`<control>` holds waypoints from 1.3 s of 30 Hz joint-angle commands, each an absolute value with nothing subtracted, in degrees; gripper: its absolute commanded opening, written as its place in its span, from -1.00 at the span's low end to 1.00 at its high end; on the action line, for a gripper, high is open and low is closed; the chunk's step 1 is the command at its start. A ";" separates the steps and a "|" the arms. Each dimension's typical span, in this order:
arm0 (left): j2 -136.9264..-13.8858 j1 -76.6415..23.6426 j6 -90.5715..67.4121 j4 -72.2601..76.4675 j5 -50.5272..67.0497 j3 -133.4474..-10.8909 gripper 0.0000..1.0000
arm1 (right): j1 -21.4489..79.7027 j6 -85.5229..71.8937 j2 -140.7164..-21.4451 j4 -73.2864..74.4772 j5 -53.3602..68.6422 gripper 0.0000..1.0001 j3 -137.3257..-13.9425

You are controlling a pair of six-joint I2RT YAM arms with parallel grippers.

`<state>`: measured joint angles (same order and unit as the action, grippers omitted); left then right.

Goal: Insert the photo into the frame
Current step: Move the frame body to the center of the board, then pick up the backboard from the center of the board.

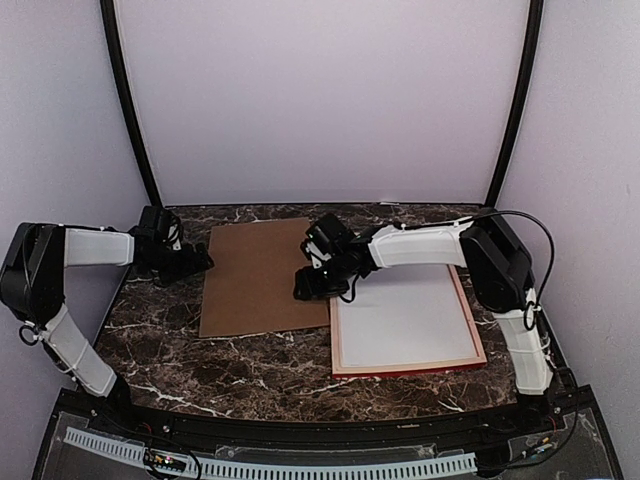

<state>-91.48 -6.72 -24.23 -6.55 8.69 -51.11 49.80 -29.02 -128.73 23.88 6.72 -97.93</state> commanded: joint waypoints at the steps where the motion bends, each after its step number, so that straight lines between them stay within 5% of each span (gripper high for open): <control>1: -94.03 -6.02 -22.39 -5.96 12.78 -53.18 0.98 | 49.14 -28.35 -124.87 22.61 2.83 0.31 -94.70; 24: -98.52 -6.06 -22.02 -4.35 17.73 -54.35 0.97 | 45.82 -28.89 -128.75 21.47 3.47 0.33 -95.03; 39: -101.65 -5.36 -25.36 -3.59 29.65 -53.71 0.75 | 45.44 -35.44 -130.08 11.56 11.13 0.28 -91.21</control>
